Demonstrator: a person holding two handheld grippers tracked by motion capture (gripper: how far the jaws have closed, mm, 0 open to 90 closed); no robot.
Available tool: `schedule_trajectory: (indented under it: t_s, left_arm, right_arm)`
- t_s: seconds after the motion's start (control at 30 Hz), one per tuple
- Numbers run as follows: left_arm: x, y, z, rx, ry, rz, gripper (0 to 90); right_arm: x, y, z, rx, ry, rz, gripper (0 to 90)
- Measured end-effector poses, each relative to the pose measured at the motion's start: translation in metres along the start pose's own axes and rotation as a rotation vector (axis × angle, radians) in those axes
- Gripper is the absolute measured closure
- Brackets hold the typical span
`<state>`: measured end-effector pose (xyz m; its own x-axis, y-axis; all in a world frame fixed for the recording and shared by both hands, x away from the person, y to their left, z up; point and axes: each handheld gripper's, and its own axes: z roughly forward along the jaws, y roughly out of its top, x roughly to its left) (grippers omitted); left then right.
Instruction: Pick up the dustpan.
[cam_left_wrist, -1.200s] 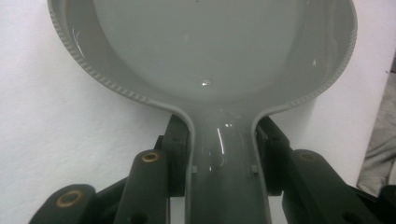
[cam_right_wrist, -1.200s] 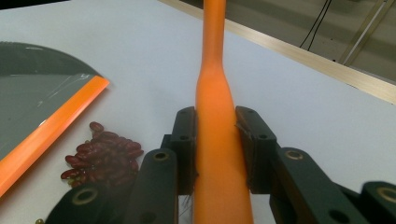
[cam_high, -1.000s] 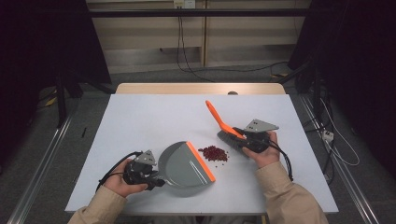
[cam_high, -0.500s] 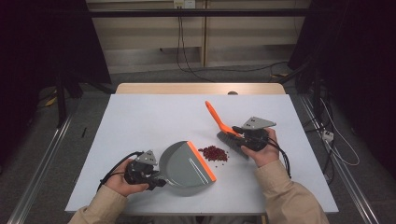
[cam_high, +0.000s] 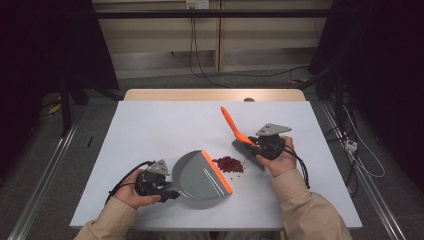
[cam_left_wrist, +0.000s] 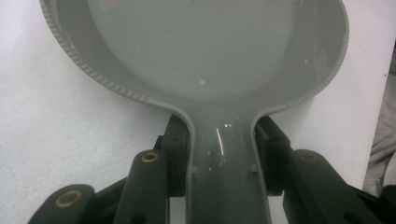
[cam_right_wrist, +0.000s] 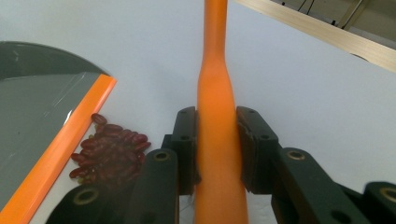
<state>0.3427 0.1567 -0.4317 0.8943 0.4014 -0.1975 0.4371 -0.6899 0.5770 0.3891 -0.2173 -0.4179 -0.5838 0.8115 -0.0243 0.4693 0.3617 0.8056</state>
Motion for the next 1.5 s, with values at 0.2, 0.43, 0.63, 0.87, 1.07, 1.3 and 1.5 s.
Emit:
schedule_trajectory:
  t_s: [0.2,0.43,0.63,0.87,1.07,1.3,1.5]
  left_arm:
    - [0.001,0.000,0.001,-0.006,-0.005,-0.008,63.3]
    - [0.002,0.001,0.001,0.005,-0.011,-0.001,63.3]
    - [0.001,0.002,0.002,0.006,-0.013,-0.006,63.3]
    - [0.002,0.003,0.004,0.015,-0.024,-0.012,63.3]
    - [0.003,0.003,0.003,0.010,-0.023,-0.014,62.5]
    - [0.002,-0.002,-0.002,0.003,0.006,-0.024,57.6]
    - [-0.003,-0.005,-0.007,0.026,0.031,-0.010,52.6]
  right_arm:
    - [-0.001,0.002,0.008,0.042,0.006,0.001,69.1]
    - [-0.002,0.001,0.009,0.039,0.006,0.069,70.6]
    - [0.013,-0.002,0.007,0.021,-0.027,0.072,70.8]
    - [0.029,-0.004,0.009,0.002,-0.052,0.069,70.8]
    - [0.034,-0.004,0.009,-0.007,-0.058,0.060,70.6]
    - [0.034,-0.005,0.009,-0.014,-0.068,0.067,70.7]
    - [0.036,-0.006,0.009,-0.021,-0.077,0.064,70.7]
